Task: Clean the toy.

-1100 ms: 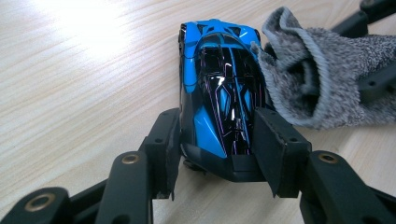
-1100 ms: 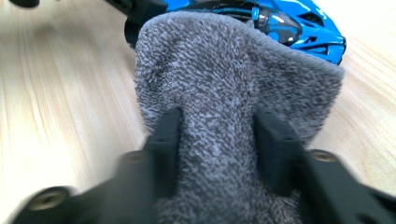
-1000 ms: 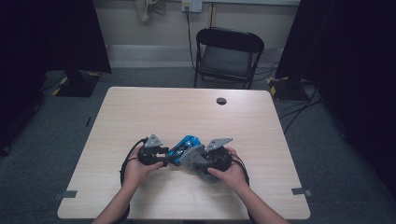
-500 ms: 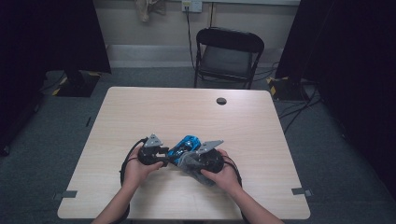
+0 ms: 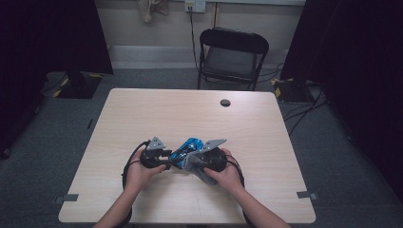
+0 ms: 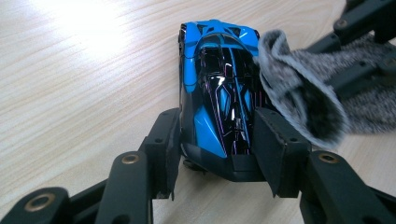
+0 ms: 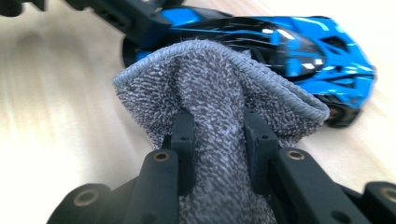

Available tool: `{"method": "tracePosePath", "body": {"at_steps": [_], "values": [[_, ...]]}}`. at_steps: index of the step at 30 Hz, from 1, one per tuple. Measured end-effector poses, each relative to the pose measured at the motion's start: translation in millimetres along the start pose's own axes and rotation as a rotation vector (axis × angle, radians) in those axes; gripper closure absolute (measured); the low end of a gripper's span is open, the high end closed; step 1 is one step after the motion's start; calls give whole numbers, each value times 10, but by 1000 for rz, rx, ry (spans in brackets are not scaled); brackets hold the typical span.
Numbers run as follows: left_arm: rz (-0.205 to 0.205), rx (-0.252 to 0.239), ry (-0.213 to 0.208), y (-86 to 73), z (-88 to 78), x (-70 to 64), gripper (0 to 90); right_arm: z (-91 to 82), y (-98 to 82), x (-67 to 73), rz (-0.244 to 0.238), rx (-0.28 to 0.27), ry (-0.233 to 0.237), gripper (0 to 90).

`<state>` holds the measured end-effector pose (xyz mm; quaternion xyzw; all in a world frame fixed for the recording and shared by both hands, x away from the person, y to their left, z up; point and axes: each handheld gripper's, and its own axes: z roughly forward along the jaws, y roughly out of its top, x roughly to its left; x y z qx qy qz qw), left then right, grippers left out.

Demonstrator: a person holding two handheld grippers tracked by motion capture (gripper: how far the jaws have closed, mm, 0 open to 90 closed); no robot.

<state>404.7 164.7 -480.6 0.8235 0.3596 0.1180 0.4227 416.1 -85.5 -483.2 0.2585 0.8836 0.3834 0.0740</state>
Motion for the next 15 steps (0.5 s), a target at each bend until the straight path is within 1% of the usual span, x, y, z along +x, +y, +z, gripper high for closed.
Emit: {"method": "tracePosePath", "body": {"at_steps": [2, 3, 6, 11, 13, 15], "values": [[-4, 1, -2, -1, 0, 0, 526, -4, -1, -47, 18, -2, -2, 706], [-4, 0, -2, -2, 0, 0, 527, -6, -4, -72, 22, -6, -9, 707], [-4, 1, -5, -3, 0, 6, 527, -5, -7, -111, 34, -10, -8, 707], [-7, 0, -4, -5, 0, 3, 526, -7, -1, -158, 38, -8, -13, 707], [-6, -2, -3, -6, 1, 1, 527, -13, -5, -171, 32, -8, -23, 708], [-8, -3, -5, -7, 1, 3, 526, -16, -10, -194, 41, -12, -23, 708]]}}
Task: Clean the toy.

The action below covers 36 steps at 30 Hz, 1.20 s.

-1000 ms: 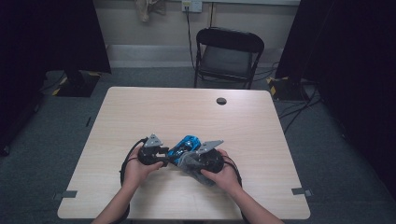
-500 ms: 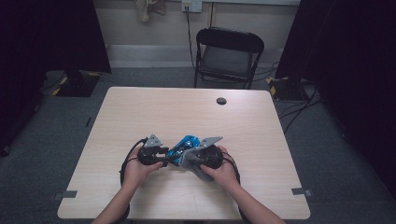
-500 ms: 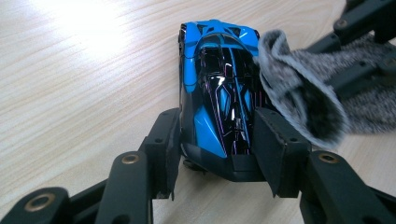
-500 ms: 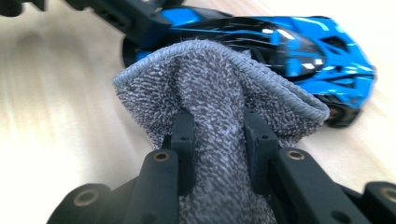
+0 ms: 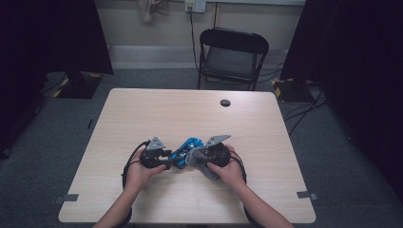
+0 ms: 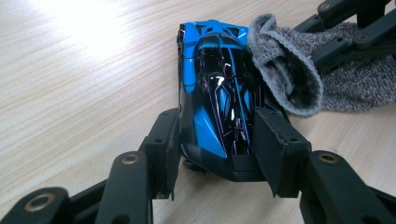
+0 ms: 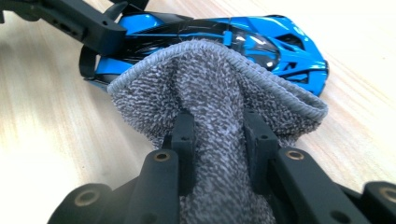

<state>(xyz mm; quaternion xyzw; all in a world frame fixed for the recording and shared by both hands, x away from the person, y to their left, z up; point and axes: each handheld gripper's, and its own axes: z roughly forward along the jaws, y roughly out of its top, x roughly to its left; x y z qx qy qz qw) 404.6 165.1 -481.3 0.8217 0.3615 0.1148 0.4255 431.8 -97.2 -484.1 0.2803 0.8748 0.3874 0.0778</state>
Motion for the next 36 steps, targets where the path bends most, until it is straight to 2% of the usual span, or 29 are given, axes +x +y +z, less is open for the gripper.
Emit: {"method": "tracePosePath", "body": {"at_steps": [10, 20, 28, 34, 36], "values": [[1, 2, -2, 1, -1, 2, 526, -26, -26, -121, 19, -10, -23, 707], [1, 4, -2, 2, -2, 5, 526, -48, -35, -272, 66, -22, -55, 707], [-1, 6, -2, 3, -3, 3, 526, -41, -11, -315, 76, -15, -72, 709], [-1, 6, -2, 3, -3, 3, 526, -52, 9, -372, 79, -4, -119, 711], [-2, 5, -3, 2, -3, 5, 526, -70, -2, -392, 86, -5, -116, 712]]}}
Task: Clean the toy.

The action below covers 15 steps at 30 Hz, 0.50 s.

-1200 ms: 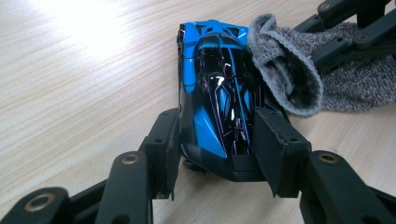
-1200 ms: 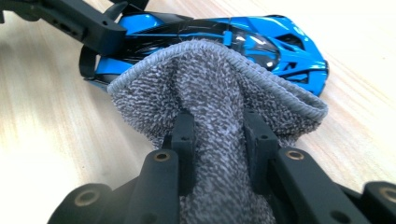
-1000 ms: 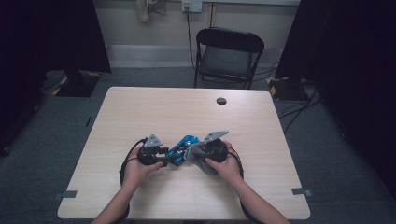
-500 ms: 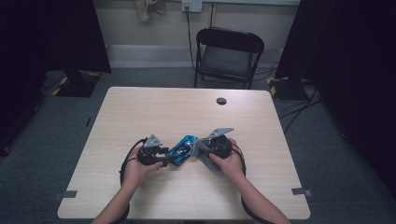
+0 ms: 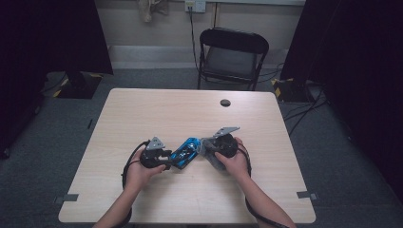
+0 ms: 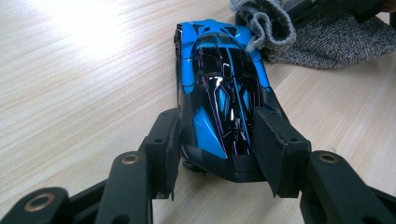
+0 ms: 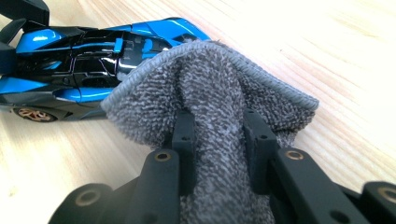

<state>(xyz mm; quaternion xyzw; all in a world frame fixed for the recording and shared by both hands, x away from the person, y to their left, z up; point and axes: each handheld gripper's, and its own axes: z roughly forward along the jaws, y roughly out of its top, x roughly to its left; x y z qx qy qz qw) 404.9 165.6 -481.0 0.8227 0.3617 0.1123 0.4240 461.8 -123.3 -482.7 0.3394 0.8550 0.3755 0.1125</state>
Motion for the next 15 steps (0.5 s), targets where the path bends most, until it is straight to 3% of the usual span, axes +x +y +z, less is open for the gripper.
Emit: {"method": "tracePosePath", "body": {"at_steps": [8, 15], "values": [[-2, -1, 0, 2, 3, 2, 526, -122, -59, 86, -30, -5, 58, 715], [0, 0, 5, 4, 2, -6, 526, -180, -44, 442, -98, -17, 145, 715]]}}
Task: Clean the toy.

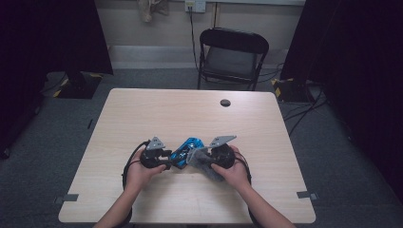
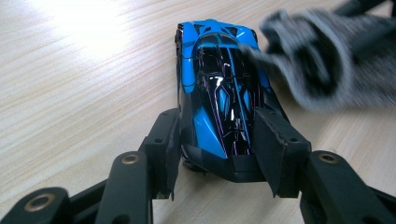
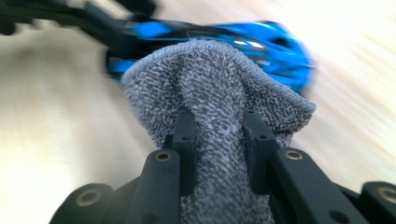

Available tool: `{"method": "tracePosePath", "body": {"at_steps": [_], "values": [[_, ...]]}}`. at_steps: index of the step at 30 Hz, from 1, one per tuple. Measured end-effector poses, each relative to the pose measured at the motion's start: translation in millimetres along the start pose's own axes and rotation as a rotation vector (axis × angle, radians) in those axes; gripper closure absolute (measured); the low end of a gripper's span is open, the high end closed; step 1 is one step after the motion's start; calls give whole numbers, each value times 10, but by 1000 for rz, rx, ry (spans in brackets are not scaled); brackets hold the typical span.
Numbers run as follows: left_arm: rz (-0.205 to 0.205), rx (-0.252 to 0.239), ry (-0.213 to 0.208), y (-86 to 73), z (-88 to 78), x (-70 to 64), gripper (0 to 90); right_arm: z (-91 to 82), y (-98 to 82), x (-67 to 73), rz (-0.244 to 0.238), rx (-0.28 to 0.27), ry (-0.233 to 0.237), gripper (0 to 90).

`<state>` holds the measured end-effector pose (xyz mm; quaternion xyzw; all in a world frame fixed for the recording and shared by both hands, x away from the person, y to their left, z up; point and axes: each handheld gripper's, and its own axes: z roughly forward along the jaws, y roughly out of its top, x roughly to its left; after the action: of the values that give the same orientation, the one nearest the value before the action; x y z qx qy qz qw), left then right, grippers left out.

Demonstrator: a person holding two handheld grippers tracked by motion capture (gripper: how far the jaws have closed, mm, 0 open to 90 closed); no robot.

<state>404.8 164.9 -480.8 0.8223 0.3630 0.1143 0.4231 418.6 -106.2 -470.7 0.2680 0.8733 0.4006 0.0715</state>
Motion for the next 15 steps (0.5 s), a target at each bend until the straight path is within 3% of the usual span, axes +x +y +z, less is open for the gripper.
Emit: {"method": "tracePosePath", "body": {"at_steps": [5, 15], "values": [[-1, -1, 1, -4, -3, -4, 526, 167, 51, 298, -62, 28, 48, 715], [0, 1, 0, 1, -1, -1, 526, 247, 32, 243, -36, 23, 39, 715]]}}
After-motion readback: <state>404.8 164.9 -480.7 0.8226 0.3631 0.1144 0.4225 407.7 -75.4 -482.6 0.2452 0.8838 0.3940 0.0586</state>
